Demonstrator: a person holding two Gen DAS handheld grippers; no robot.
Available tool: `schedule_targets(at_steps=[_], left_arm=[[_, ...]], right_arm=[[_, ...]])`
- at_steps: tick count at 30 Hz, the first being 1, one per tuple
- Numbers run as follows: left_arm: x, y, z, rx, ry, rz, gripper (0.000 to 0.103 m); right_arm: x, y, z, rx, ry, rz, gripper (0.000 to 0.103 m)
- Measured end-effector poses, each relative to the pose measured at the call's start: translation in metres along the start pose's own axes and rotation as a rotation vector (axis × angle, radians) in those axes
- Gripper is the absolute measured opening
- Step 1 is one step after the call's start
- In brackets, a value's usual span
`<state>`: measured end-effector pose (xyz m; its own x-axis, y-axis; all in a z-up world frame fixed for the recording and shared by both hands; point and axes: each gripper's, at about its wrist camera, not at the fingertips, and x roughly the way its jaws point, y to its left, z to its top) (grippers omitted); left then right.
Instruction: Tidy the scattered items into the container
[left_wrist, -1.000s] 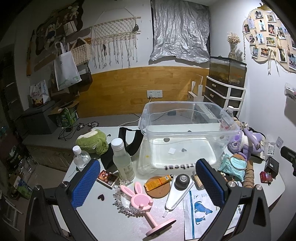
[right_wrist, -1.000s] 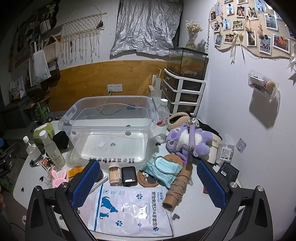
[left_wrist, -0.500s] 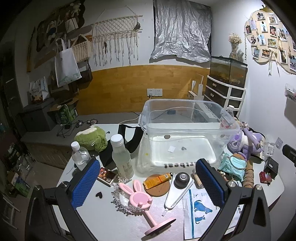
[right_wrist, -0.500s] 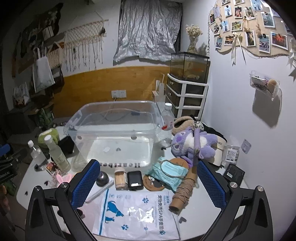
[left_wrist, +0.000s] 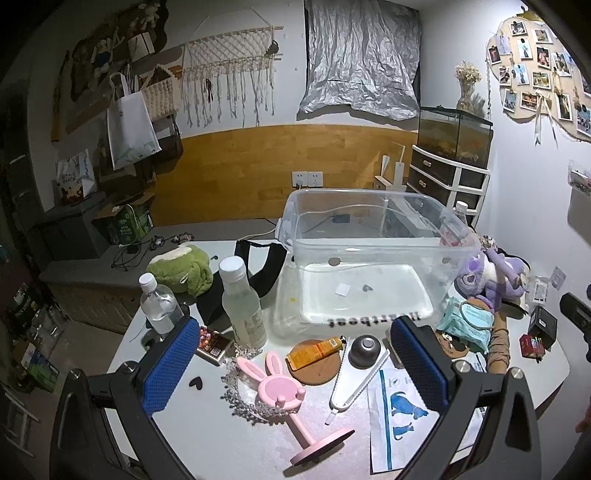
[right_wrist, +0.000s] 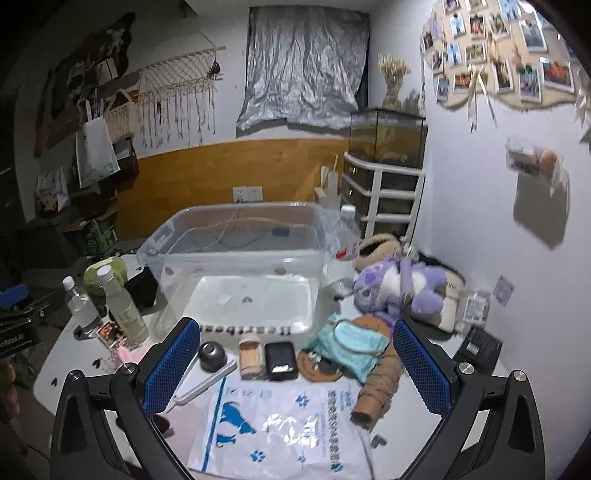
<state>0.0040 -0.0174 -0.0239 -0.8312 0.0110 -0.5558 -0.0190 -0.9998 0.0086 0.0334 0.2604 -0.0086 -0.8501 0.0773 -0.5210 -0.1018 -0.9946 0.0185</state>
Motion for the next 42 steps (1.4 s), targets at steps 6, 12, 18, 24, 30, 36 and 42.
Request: schedule_targets(at_steps=[6,12,18,24,30,36,42], left_arm=[[0.009,0.000,-0.009,-0.010,0.032,-0.019,0.103],[0.021,-0.004,-0.028,-0.009,0.071,-0.079,0.102],[0.040,-0.032,-0.045,0.064,0.135,-0.148,0.102],[0.065,-0.071,-0.065,0.152,0.217,-0.259,0.102],[0.090,-0.112,-0.082,0.223,0.289,-0.338,0.094],[0.124,-0.146,-0.106,0.227,0.379,-0.359,0.089],[0.143,-0.168,-0.122,0.218,0.438,-0.322,0.088]], right_arm=[[0.005,-0.001,-0.016,0.007,0.035,-0.006,0.103],[0.023,-0.013,-0.036,0.052,0.146,-0.037,0.103],[0.038,-0.027,-0.063,0.066,0.223,-0.056,0.103],[0.050,-0.047,-0.094,0.097,0.315,-0.079,0.097],[0.070,-0.071,-0.120,0.155,0.411,-0.063,0.060],[0.116,-0.087,-0.139,0.209,0.519,0.018,0.033],[0.158,-0.075,-0.141,0.150,0.573,0.147,0.031]])
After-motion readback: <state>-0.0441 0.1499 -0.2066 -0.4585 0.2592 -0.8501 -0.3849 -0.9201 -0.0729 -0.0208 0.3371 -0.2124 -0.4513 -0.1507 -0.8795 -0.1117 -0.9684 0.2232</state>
